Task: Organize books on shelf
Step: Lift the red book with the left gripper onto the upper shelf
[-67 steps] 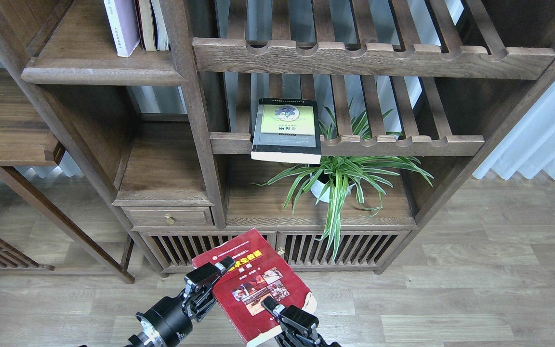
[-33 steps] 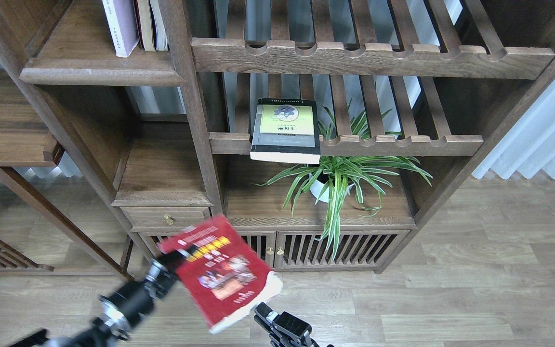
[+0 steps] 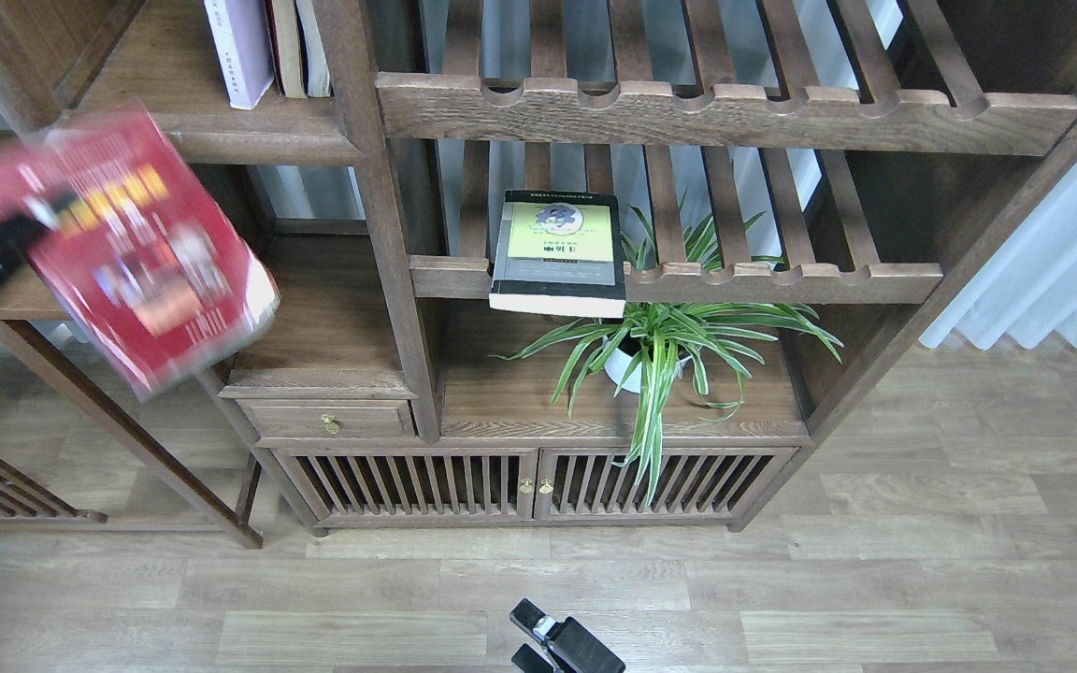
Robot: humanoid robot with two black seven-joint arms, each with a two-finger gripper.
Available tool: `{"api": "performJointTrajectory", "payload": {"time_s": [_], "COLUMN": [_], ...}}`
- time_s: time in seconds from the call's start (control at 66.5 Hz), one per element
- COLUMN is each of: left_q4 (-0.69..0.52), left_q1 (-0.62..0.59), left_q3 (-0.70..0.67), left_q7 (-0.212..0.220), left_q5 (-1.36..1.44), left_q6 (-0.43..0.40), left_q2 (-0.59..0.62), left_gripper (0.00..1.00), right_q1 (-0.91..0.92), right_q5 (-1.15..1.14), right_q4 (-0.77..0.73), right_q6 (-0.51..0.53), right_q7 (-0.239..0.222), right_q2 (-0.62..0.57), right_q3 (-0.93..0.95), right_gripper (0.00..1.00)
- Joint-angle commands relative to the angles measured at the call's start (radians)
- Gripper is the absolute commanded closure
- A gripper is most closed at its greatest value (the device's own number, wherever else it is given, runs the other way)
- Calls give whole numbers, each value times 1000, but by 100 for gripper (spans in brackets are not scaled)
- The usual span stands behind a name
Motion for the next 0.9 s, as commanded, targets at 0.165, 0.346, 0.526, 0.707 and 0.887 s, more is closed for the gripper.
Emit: {"api": "performJointTrajectory", "payload": {"time_s": [0.165,0.346,0.526,0.707,0.887], "left_q4": [117,209,269,304,382], "left_q1": [-228,-325,-443,-534,-629], "left_q3": [-20,-24,-37,-38,-43], "left_q7": [163,181,181,180,177], "left_q5": [202,353,488,598,765], "left_q6": [1,1,1,1,1], "left_q2": [24,-12,-66,-143,-218], "left_gripper": [97,97,97,97,97], "right_q1": [0,0,0,0,0], "right_q5": [2,2,3,3,5], "right_q4": [0,0,0,0,2], "right_q6": [0,0,0,0,0], "right_q7": [0,0,0,0,1], "right_q2": [0,0,0,0,0], "right_q3": [9,3,3,2,3], "right_gripper": [1,1,1,1,1]}}
